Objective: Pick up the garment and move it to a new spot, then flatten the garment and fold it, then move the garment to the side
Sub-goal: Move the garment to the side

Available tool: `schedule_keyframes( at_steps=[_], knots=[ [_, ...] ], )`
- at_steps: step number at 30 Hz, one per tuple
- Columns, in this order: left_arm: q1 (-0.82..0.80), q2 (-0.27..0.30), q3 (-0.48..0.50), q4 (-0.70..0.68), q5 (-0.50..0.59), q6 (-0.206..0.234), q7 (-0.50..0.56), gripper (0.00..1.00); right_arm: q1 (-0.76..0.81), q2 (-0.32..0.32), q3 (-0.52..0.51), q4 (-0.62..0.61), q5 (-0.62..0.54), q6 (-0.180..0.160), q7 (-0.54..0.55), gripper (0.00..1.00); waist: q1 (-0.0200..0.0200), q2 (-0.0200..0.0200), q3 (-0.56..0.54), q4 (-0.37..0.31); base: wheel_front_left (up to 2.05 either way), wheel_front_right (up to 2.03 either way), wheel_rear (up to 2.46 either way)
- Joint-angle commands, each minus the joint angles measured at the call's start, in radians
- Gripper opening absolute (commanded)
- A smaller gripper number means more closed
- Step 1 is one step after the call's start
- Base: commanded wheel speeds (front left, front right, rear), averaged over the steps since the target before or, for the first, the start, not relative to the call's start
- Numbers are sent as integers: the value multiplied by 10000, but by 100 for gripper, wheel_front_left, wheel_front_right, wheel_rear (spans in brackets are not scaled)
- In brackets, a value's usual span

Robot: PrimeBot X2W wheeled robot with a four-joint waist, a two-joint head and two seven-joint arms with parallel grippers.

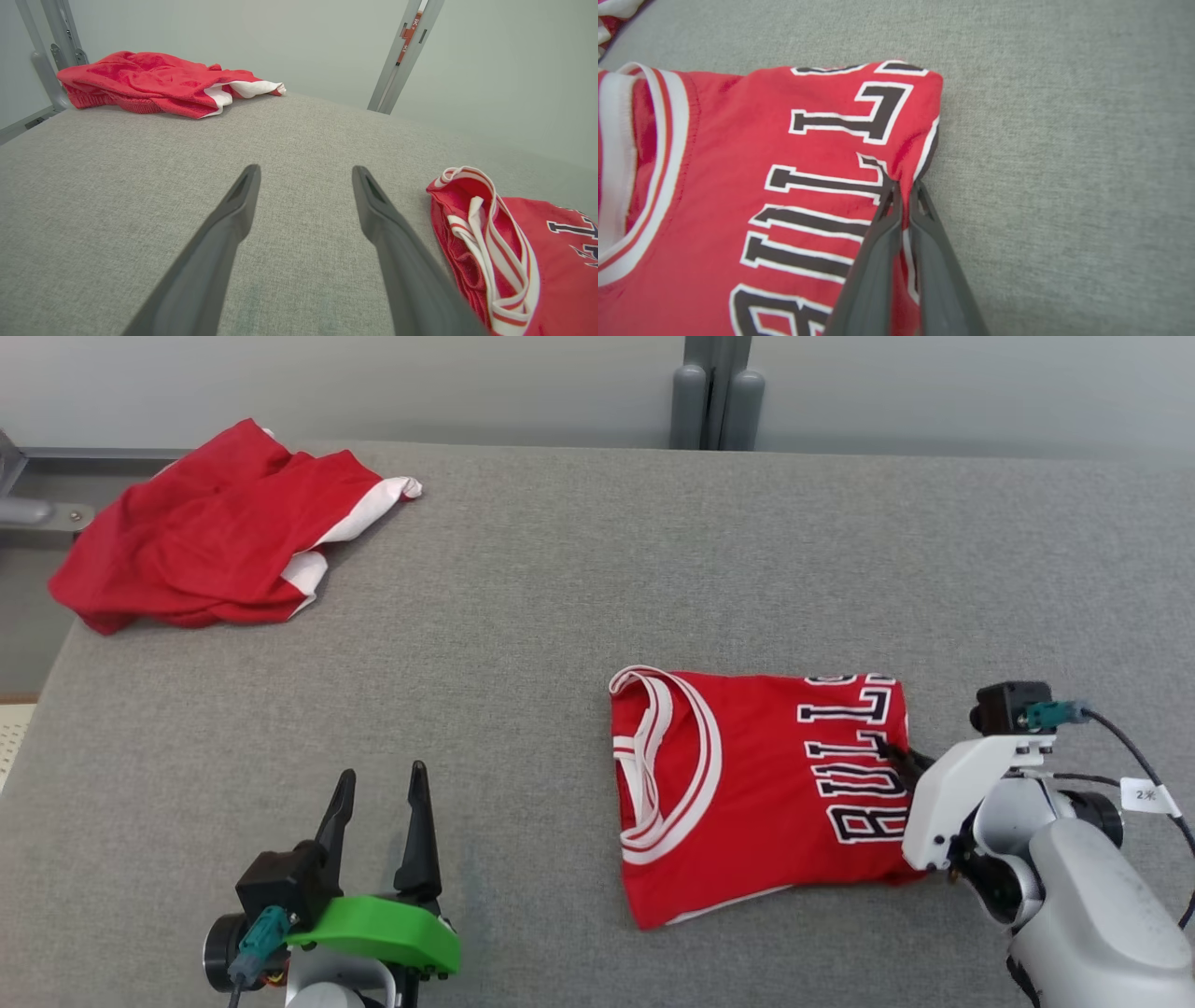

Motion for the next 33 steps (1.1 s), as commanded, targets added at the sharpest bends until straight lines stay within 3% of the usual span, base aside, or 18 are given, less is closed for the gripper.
schedule_keyframes(
  at_steps=[1, 10, 19, 25, 33],
  knots=[
    [-217, 16, 44, -75, 55, -33, -4, 100, -298, -280, -118, 33, -104, -17, -199, 0, 0, 0, 183, -329, 0, 0, 0],
    [-725, 18, -48, -324, 349, -172, -4, 100, -1308, -1090, -1035, 103, -544, -15, -792, 0, 0, 0, 898, -2092, 0, 0, 0],
    [-1331, 334, -142, -297, 679, -273, 46, 100, -2064, -844, -1477, 517, -901, -15, -1304, 0, 0, 0, 1766, -4015, 0, 0, 0],
    [-1658, 497, -301, -392, 842, -309, 235, 100, -2520, -447, -1488, 1068, -928, -15, -1747, 0, 0, 0, 1988, -4346, 0, 0, 0],
    [-1749, 624, -281, -548, 822, -198, 314, 100, -3279, -493, -1321, 1542, -1032, -15, -2172, 0, 0, 0, 2133, -3989, 0, 0, 0]
  ],
)
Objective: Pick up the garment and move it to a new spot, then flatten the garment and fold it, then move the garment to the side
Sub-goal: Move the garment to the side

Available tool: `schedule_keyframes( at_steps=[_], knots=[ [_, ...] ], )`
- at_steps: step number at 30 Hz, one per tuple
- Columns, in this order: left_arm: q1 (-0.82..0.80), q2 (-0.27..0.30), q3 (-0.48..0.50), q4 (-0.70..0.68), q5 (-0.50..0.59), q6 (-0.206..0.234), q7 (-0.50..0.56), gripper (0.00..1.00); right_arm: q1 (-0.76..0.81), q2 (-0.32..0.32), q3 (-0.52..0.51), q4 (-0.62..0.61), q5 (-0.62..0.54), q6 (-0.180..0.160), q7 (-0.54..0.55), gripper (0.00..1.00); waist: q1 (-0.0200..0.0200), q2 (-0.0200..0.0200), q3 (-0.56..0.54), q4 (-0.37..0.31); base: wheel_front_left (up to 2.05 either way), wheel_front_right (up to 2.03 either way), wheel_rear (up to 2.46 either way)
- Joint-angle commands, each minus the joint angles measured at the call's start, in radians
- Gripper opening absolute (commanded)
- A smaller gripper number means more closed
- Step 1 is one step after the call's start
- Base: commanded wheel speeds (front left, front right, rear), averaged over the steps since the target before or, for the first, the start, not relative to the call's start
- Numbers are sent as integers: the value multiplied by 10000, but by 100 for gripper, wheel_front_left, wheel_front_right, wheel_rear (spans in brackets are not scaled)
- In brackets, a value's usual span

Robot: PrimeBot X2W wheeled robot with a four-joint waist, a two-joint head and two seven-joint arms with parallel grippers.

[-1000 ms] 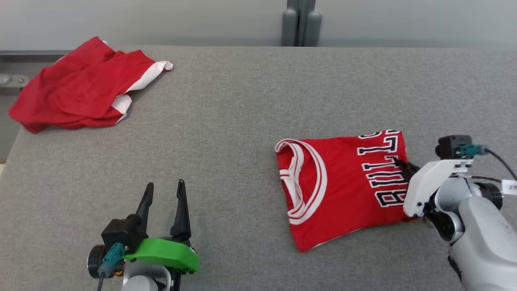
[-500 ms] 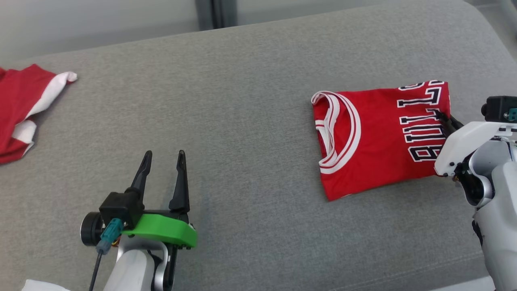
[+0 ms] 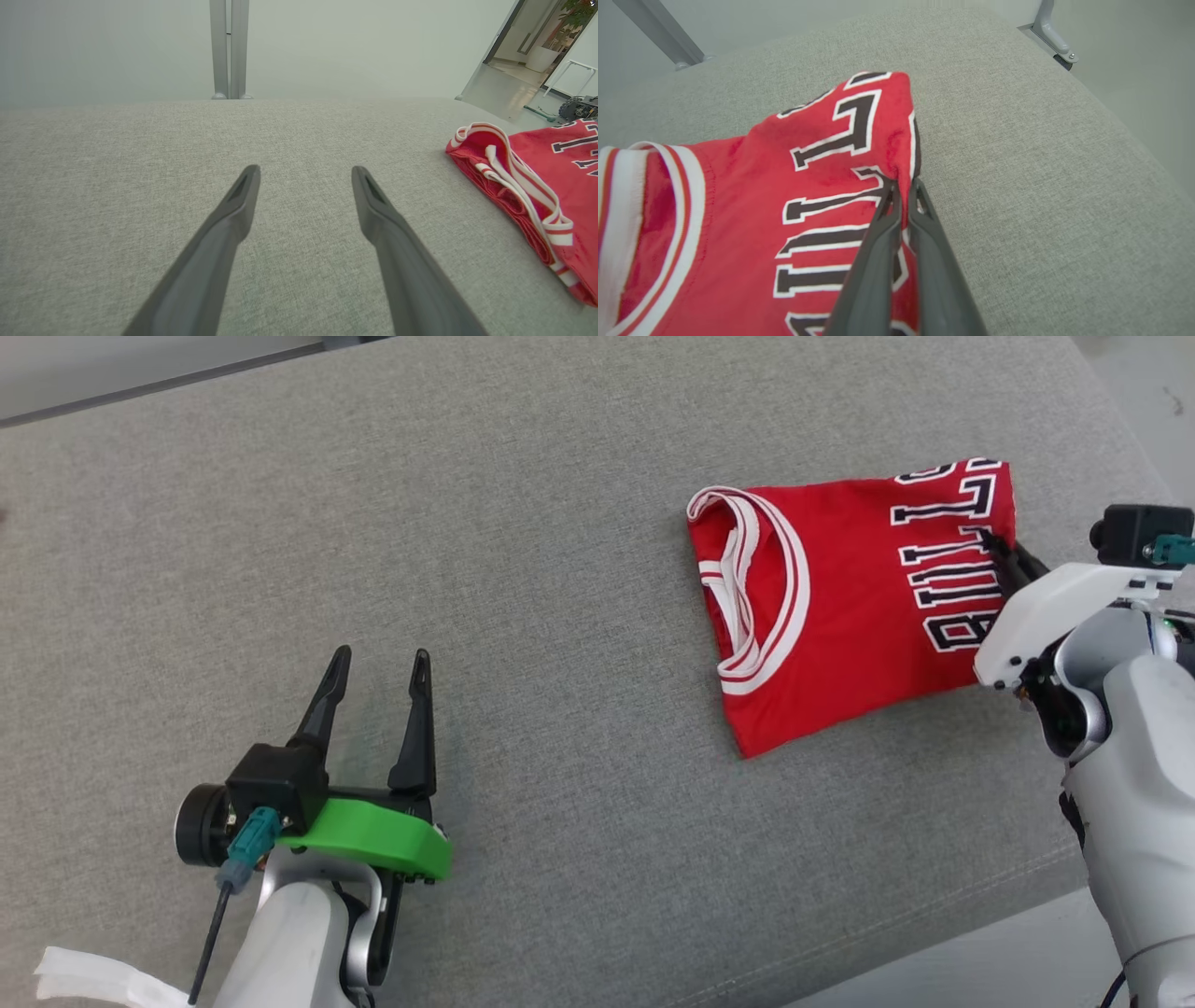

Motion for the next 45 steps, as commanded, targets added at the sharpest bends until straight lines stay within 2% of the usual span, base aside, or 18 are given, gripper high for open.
schedule_keyframes(
  at_steps=[1, 9, 11, 18, 22, 23, 24, 29, 33, 39, 45],
  knots=[
    [-98, 103, 66, -51, 16, 78, 5, 100, -360, -79, -6, 75, -137, -13, -104, 0, 0, 0, 92, 171, 0, 0, 0],
    [-184, 247, 86, -289, 25, 180, 49, 100, -2073, -717, -642, 993, -941, -13, -134, 0, 0, 0, 351, 905, 0, 0, 0],
    [-202, 290, 117, -349, 6, 211, 30, 100, -2558, -1256, -993, 1365, -1447, -13, -109, 0, 0, 0, 422, 1200, 0, 0, 0],
    [-61, 336, 62, -567, -3, 292, 35, 100, -2950, -2367, -2320, 2153, -2657, -13, -209, 0, 0, 0, 566, 1747, 0, 0, 0],
    [-1, 361, 18, -615, -9, 329, 63, 100, -2992, -2579, -2999, 2412, -3448, -13, -375, 0, 0, 0, 649, 1914, 0, 0, 0],
    [15, 367, -5, -627, -5, 334, 73, 100, -3017, -2562, -3192, 2420, -3741, -13, -571, 45, 0, 0, 666, 1946, 0, 0, 0],
    [21, 370, -16, -631, -4, 336, 80, 100, -3019, -2547, -3294, 2411, -3924, -13, -689, 100, 0, 0, 673, 1961, 0, 0, 0],
    [52, 345, -109, -552, -35, 358, 87, 100, -2996, -2092, -4174, 2364, -5006, -13, -1420, 100, 0, 0, 560, 2019, 0, 0, 0],
    [101, 330, -127, -454, -100, 362, 68, 100, -3057, -1703, -4357, 2268, -5525, -13, -1868, 100, 0, 0, 321, 1978, 0, 0, 0],
    [69, 257, -84, -95, -295, 296, -42, 100, -3139, -914, -3513, 2484, -5440, -13, -2432, 100, 0, 0, -312, 1927, 0, 0, 0],
    [-141, 198, 57, 439, -390, 322, -175, 100, -2828, -209, -2143, 2764, -4592, -13, -3002, 100, 0, 0, -1115, 2007, 0, 0, 0]
  ],
)
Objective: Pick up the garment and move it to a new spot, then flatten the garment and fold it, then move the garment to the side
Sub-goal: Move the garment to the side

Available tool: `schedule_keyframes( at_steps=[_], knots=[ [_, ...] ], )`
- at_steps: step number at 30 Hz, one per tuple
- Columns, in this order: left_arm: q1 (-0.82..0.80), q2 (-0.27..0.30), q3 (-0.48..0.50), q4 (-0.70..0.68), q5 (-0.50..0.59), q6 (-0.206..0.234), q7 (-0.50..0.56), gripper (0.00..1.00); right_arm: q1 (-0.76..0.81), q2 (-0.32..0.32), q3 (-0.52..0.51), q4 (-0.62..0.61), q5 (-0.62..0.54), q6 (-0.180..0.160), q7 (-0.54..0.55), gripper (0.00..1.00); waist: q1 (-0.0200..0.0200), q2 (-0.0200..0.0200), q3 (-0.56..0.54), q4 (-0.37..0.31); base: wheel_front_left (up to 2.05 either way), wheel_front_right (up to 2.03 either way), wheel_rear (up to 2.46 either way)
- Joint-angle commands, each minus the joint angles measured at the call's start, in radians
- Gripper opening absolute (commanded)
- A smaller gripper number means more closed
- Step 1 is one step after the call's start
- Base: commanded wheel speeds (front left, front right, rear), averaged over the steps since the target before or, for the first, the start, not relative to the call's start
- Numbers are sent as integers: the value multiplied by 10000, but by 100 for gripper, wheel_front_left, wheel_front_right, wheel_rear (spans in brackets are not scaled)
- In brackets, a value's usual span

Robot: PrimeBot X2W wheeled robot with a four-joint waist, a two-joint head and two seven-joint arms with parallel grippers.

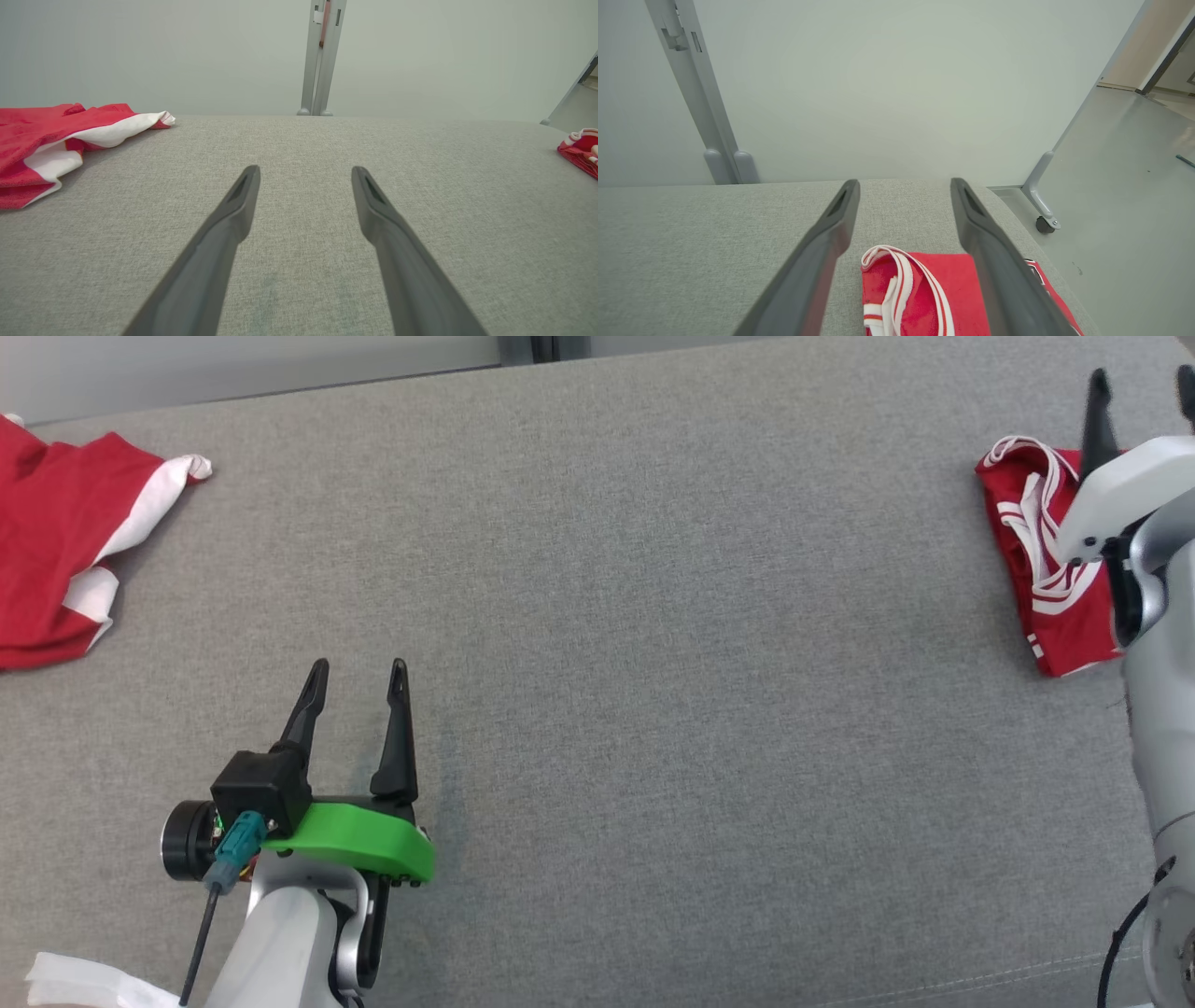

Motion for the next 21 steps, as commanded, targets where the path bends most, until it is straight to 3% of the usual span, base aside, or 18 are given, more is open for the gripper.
schedule_keyframes(
  at_steps=[1, 7, 12, 21],
  knots=[
    [-123, -32, 95, 172, -103, 10, -73, 100, 327, 174, 317, 87, 326, -13, -184, 100, 0, 0, -645, 85, 0, 0, 0],
    [105, -174, 368, 807, -226, 48, -175, 100, 1391, 929, 1854, -249, 1615, -13, -721, 100, 0, 0, -1588, 243, 0, 0, 0],
    [576, -325, 705, 980, -224, 88, -173, 100, 2923, 1143, 2647, -1178, 2589, -13, -887, 100, 0, 0, -2304, 602, 0, 0, 0],
    [1732, -554, 1035, 732, 0, -51, -175, 100, 6013, 1524, 2525, -4126, 3061, -12, -927, 100, 0, 0, -2726, 1182, 0, 0, 0]
  ],
)
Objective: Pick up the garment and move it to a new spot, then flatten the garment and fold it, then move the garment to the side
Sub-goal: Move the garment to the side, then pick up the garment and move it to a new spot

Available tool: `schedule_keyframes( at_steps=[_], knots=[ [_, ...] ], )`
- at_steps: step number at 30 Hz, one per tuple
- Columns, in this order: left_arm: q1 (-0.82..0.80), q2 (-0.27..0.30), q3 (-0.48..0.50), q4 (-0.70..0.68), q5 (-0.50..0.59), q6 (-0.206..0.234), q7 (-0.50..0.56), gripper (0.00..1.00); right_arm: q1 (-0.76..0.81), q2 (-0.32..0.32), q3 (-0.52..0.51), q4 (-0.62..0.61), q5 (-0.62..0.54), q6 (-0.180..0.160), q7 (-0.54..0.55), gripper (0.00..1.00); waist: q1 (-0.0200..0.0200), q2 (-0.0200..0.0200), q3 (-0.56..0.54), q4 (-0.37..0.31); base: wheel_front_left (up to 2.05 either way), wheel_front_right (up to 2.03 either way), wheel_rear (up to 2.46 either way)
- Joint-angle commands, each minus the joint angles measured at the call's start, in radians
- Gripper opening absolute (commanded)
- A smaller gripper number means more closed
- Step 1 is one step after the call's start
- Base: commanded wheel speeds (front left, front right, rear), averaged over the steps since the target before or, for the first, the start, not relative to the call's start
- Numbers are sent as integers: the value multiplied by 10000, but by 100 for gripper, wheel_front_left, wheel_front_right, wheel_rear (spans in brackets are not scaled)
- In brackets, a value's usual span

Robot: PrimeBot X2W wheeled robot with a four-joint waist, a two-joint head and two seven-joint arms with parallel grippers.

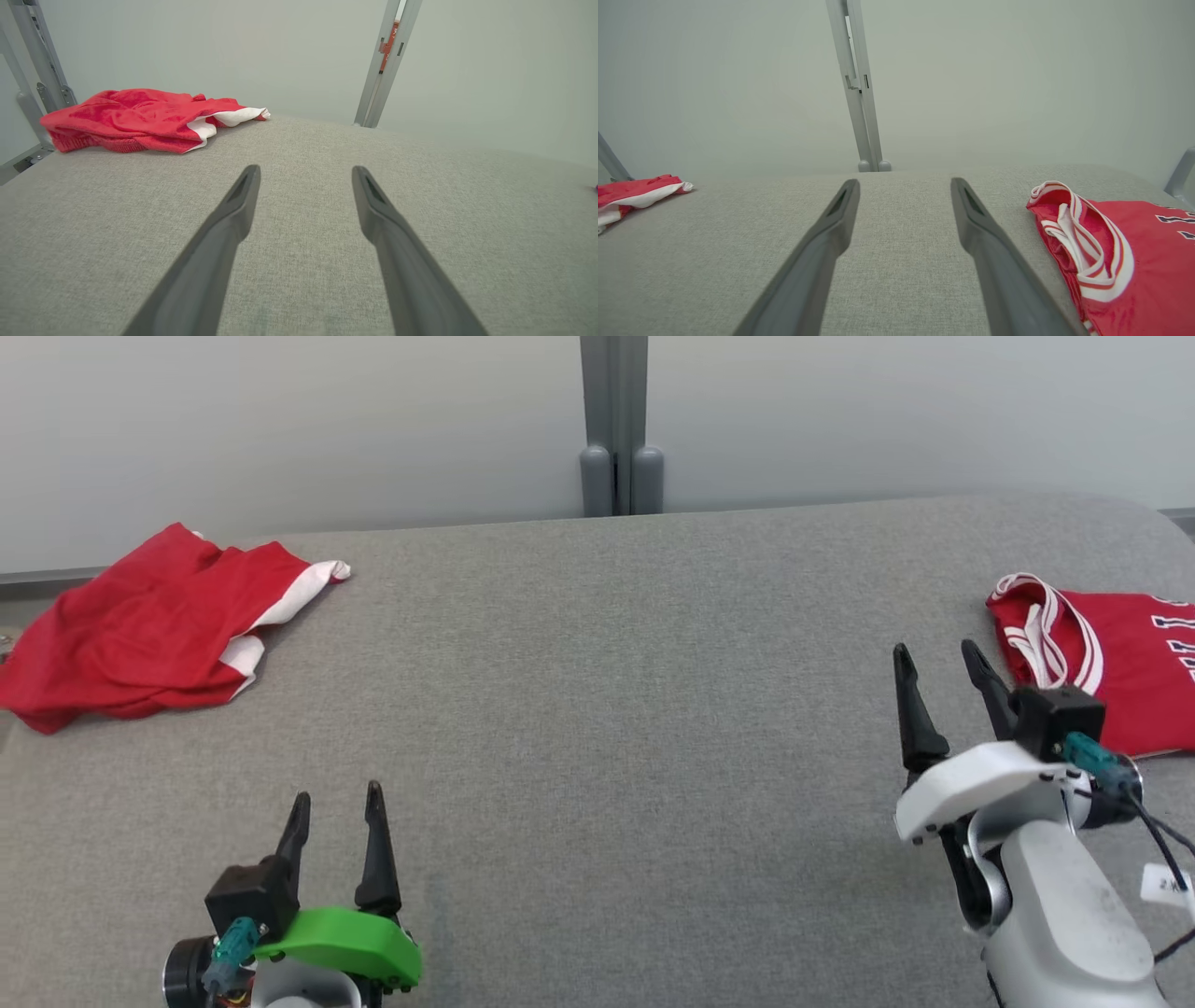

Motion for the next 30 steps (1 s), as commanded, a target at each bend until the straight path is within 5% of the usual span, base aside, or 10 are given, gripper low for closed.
schedule_keyframes(
  at_steps=[1, 9, 13, 30],
  knots=[
    [217, -52, 4, -81, 100, -62, -28, 100, 560, 100, -144, -442, -68, -10, -24, 100, 0, 0, -227, 328, 0, 0, 0],
    [619, -153, -58, -326, 200, -94, -29, 100, 2802, 513, -787, -2858, -778, -10, 24, 100, 0, 0, -188, 563, 0, 0, 0],
    [470, -182, -154, -360, 247, -148, -29, 100, 3439, 550, -582, -3457, -235, -10, 133, 100, 0, 0, -171, 602, 0, 0, 0],
    [267, -211, -234, -250, 215, -242, -30, 100, 4020, 542, -118, -4093, 147, -10, 392, 100, 0, 0, -123, 540, 0, 0, 0]
  ],
)
